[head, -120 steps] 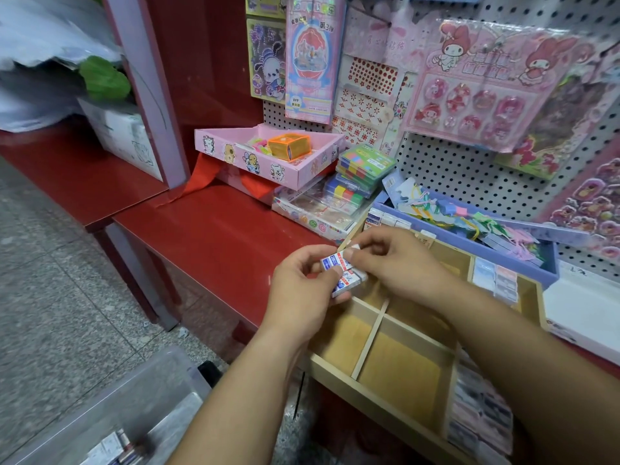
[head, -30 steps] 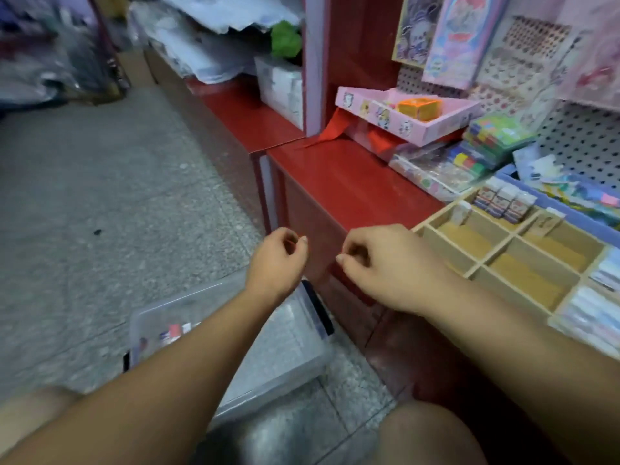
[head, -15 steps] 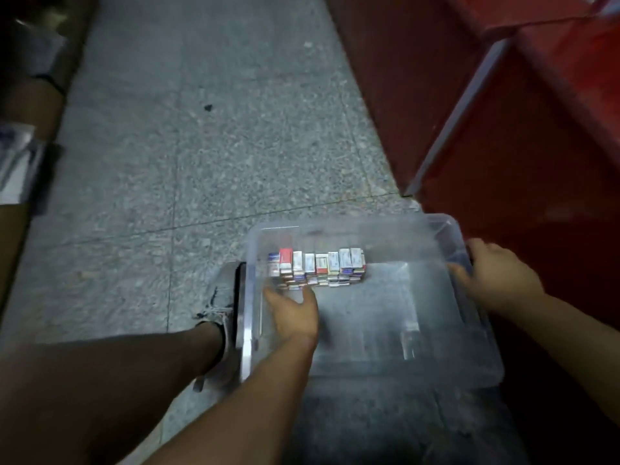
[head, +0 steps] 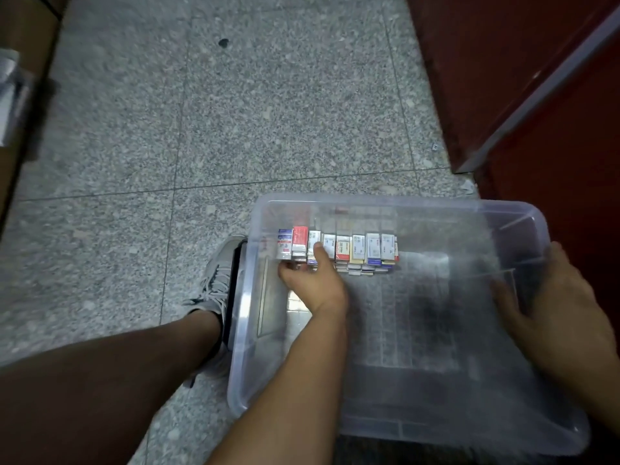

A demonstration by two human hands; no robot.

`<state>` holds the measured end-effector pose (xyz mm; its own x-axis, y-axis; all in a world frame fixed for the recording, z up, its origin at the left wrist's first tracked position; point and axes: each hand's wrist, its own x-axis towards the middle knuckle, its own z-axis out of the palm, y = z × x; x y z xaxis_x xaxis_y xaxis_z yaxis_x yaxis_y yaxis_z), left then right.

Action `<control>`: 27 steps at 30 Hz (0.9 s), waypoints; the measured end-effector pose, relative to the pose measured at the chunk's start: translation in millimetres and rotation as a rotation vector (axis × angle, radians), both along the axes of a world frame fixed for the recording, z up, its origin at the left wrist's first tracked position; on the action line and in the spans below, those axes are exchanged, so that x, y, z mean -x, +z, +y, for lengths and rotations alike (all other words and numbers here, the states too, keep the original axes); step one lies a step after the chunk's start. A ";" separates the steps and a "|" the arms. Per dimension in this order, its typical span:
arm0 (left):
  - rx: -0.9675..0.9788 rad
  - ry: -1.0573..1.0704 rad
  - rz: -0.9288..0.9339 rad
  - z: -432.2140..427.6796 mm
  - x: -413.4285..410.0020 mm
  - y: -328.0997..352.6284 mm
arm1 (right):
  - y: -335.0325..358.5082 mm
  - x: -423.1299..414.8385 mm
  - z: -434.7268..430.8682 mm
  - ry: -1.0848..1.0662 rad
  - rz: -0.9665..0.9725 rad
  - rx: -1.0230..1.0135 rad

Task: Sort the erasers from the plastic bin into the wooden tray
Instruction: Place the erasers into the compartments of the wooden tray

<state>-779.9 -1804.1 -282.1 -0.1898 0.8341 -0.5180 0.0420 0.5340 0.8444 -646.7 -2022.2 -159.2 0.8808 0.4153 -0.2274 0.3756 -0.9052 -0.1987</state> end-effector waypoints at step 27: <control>0.293 0.241 -0.149 21.8 -6.2 16.0 | -20.7 -10.3 -11.4 0.001 0.004 0.007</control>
